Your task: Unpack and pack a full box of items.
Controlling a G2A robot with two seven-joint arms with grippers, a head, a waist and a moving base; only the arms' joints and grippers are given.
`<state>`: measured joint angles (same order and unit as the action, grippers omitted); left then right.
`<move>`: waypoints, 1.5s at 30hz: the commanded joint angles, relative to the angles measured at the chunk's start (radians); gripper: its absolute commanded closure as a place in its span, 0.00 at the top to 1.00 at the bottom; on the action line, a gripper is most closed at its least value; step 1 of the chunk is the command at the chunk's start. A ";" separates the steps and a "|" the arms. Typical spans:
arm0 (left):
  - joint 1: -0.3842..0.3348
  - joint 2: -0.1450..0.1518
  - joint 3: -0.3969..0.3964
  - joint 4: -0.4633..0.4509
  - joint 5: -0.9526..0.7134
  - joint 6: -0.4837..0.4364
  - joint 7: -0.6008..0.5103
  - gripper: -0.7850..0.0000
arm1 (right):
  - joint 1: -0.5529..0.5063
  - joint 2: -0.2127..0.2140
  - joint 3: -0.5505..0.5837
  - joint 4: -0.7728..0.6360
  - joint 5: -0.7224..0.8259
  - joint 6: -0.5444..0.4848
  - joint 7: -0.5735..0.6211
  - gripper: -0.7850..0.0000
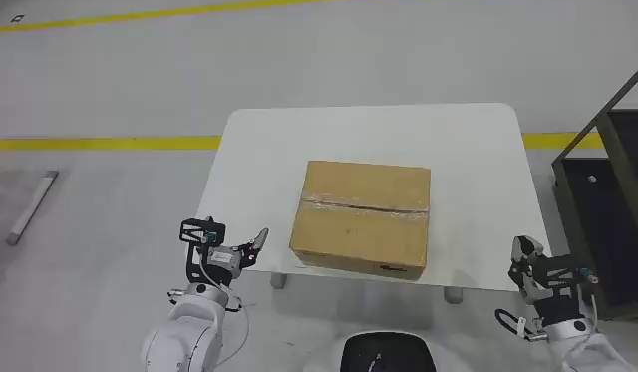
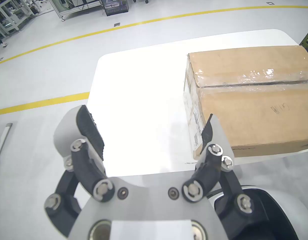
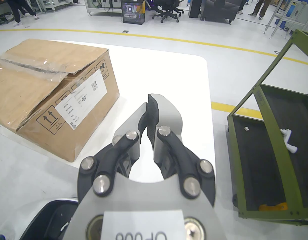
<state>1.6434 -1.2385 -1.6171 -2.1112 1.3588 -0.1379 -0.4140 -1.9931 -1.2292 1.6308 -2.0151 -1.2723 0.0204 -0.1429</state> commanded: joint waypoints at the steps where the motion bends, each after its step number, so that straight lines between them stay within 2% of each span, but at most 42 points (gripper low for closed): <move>1: 0.000 0.000 0.000 0.000 0.000 0.000 0.000 1.00 | 0.008 -0.001 -0.003 -0.005 -0.015 0.004 0.006 0.00; 9: 0.000 0.000 0.000 0.000 0.000 0.000 0.000 1.00 | 0.081 -0.005 -0.048 0.048 -0.082 0.023 0.033 0.00; 20: 0.000 0.000 0.000 0.000 0.000 0.000 0.000 1.00 | 0.297 -0.021 -0.198 0.231 -0.140 0.018 0.054 0.00; 33: 0.000 0.000 0.000 0.000 0.000 0.000 0.000 1.00 | 0.530 -0.043 -0.357 0.414 -0.196 -0.068 0.105 0.00; 45: 0.000 0.000 0.000 0.000 0.000 0.000 0.000 1.00 | 0.658 -0.057 -0.409 0.516 -0.215 -0.087 0.101 0.00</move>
<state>1.6434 -1.2385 -1.6171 -2.1112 1.3588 -0.1379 -0.4140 -1.3439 -1.2864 1.2234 -1.5054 -1.4832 -0.0625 -0.0415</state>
